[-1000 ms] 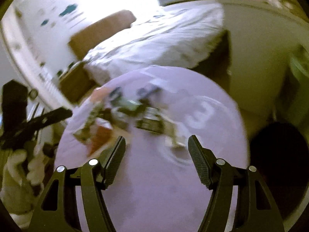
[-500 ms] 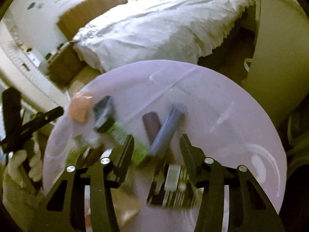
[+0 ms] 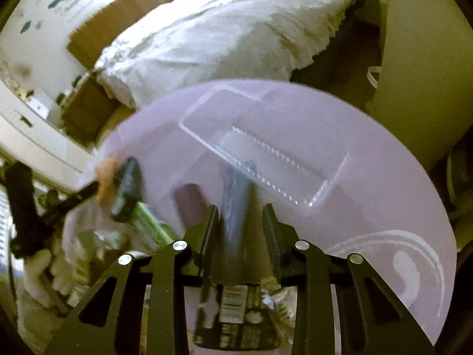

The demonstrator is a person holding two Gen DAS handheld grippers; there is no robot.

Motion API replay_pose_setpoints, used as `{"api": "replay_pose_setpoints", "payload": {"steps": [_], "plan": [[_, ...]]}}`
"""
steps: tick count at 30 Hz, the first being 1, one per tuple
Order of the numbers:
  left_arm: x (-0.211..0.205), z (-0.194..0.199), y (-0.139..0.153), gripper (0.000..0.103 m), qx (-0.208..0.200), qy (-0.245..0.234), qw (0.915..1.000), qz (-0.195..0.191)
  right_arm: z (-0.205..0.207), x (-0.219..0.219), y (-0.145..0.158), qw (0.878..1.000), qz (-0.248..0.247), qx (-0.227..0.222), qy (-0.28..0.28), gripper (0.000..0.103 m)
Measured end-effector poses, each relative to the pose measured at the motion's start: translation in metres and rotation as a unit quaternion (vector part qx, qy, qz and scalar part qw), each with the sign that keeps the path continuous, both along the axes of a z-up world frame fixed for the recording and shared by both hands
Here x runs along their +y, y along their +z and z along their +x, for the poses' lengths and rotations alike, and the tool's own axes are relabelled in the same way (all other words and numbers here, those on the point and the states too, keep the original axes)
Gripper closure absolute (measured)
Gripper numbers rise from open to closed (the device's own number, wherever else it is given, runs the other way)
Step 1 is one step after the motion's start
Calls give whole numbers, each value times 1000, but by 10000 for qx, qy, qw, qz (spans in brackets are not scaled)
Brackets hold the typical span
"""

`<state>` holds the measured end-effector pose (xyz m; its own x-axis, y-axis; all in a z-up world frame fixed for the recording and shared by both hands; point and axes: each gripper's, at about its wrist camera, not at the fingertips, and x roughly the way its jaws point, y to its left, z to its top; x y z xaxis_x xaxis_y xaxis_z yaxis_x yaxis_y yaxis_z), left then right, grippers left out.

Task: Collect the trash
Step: 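Grasp the orange bag with the left tool while the right tool grasps the grey tube, then carry the orange bag and grey tube to the bin and release both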

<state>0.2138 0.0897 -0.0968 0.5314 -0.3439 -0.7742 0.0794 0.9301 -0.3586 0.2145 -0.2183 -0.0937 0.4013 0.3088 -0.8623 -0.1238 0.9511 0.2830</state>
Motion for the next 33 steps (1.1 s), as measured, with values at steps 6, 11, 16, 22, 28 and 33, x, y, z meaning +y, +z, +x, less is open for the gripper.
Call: {"api": "replay_pose_setpoints", "payload": {"steps": [6,11,16,22,28,33], "plan": [[-14,4,4,71,59,-134,9997,211,-6,15,2,9969,-689,-244,295,86],[-20,4,12,31,-146,-7,9996,259,-21,10,5,9969,-583,-476,216,88],[-31,15,11,31,-200,-27,9988,441,-35,6,14,9968,-465,-621,196,88],[-43,27,3,84,-138,-266,9985,453,-53,4,27,9964,-304,-773,193,88],[-38,-6,31,91,-565,-235,9981,62,-74,-6,46,9950,113,-985,150,88],[-59,-48,77,91,-1021,-497,9932,-249,-97,-22,66,9913,413,-1250,68,88]]}}
